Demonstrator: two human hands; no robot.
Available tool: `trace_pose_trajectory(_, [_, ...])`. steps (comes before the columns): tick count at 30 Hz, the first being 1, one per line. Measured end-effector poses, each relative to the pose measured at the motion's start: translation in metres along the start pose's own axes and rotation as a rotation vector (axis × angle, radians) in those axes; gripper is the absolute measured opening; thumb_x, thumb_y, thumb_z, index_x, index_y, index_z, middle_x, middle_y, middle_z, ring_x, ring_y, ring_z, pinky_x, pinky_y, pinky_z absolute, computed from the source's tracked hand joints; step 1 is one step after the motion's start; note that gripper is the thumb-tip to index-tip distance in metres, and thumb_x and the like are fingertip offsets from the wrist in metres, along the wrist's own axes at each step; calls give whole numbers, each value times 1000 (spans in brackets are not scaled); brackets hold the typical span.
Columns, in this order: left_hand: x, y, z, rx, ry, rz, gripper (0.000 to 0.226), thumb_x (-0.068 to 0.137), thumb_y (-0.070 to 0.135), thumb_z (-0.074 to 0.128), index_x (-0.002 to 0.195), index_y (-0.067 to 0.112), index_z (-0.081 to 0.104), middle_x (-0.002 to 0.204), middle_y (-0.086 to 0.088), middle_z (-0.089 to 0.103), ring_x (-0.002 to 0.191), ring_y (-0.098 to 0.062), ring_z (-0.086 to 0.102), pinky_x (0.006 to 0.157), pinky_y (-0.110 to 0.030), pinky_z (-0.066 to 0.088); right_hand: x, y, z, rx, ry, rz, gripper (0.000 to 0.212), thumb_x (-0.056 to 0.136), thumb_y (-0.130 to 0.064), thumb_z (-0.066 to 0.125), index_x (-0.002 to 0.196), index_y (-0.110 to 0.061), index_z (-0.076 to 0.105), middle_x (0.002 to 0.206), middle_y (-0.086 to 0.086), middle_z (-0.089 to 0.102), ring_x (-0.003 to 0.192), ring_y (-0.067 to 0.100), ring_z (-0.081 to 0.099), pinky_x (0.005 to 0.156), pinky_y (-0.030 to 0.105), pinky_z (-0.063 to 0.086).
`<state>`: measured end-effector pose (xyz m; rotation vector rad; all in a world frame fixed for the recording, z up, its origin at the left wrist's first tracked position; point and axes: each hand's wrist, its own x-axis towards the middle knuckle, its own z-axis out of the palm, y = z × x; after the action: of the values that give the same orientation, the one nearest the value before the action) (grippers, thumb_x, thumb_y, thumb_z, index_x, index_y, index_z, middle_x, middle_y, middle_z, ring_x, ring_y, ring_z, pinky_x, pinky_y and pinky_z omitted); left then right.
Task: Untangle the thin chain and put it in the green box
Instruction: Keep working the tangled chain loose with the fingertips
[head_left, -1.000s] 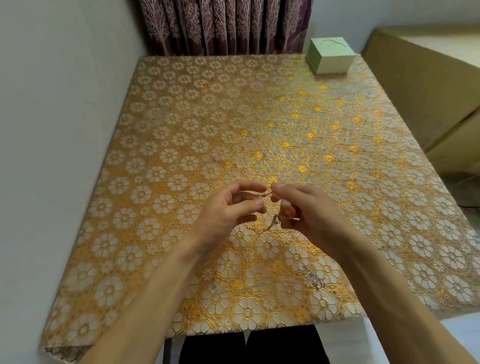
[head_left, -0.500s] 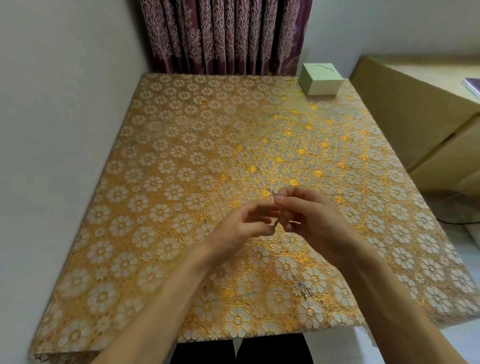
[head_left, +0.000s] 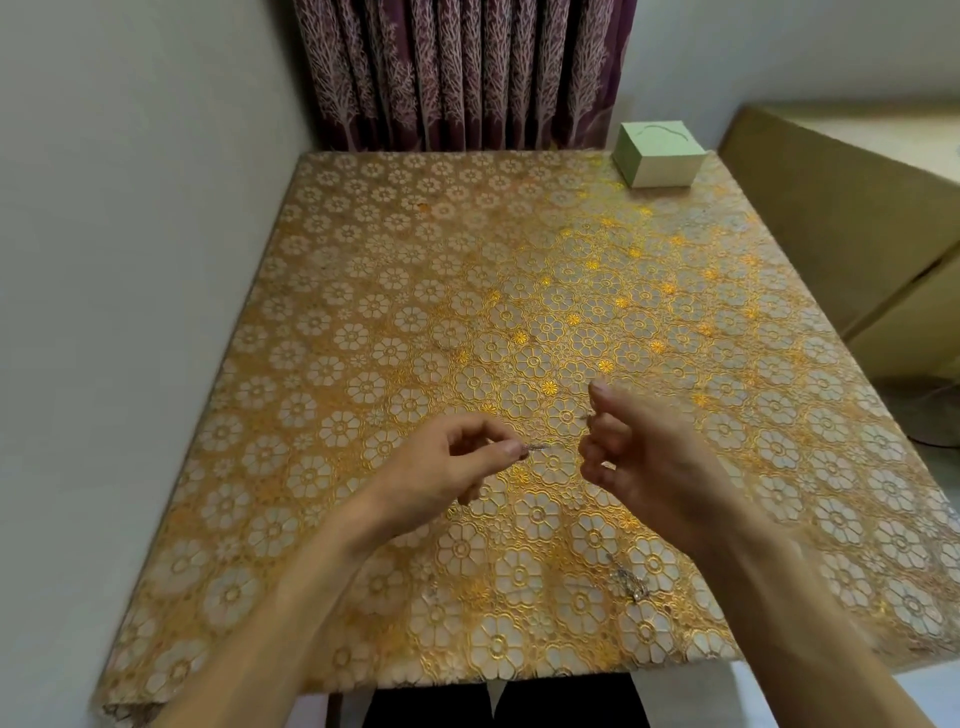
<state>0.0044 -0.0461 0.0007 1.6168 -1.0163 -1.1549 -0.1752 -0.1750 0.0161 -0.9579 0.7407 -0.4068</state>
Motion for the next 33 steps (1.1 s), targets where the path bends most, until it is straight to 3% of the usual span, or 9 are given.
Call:
trace_pose_trajectory(4, [-5,-1,-21,276,40,-2,10,92,42,67,95,35,73,75,14,58,64,0,48,63,-20,41,2,22,1,-232,100,-30,16,99,-20,61,110,-13,68,67,-1,61,70,14,61,67,29,45])
trace_pose_trajectory(8, [-9,0,-29,530,92,26,8,93,38,67,95,34,73,81,17,65,71,10,55,63,-7,41,-1,41,1,-522,234,-218,14,102,-22,56,109,-23,69,83,-4,75,77,7,69,67,19,51])
trace_pose_trajectory(12, [-8,-23,-25,785,154,87,17,94,50,60,98,38,71,90,23,63,85,3,58,79,-30,54,-7,58,-3,-826,339,-308,13,100,-26,60,108,-31,69,86,-21,74,79,-8,67,66,8,48])
trace_pose_trajectory(15, [-13,-48,-13,798,201,106,29,91,58,49,100,39,69,93,26,59,89,-2,59,73,-37,58,-13,66,-10,-881,371,-270,14,97,-27,64,109,-32,70,93,-20,73,69,-12,61,60,6,42])
trace_pose_trajectory(18, [-21,-61,-2,839,327,167,23,92,50,53,100,35,69,100,17,63,94,-8,61,65,-34,58,-16,67,-17,-910,398,-240,11,94,-33,65,105,-34,69,92,-22,71,67,-7,59,63,12,40])
trace_pose_trajectory(20, [-23,-64,2,873,381,200,19,92,43,59,99,30,71,99,11,64,94,-10,61,61,-32,55,-18,68,-20,-1029,405,-256,7,94,-34,66,101,-34,68,88,-23,69,71,-13,57,63,5,38])
trace_pose_trajectory(24, [-23,-69,7,885,410,231,16,91,34,63,98,22,72,99,6,62,93,-13,58,67,-26,48,-19,72,-26,-1199,392,-333,9,93,-32,66,100,-31,71,92,-15,66,68,-6,54,66,5,36])
trace_pose_trajectory(28, [-20,-67,8,935,440,224,17,86,34,66,95,22,74,104,1,63,98,-20,56,76,-40,48,-19,75,-33,-1259,404,-351,12,91,-40,66,102,-35,72,101,-8,55,63,3,51,64,27,44])
trace_pose_trajectory(33, [-4,-57,19,883,402,263,25,83,40,68,102,25,75,113,2,65,105,-19,56,89,-36,42,-18,75,-33,-1263,406,-415,17,88,-41,71,103,-32,74,98,-6,52,65,-2,48,60,24,39])
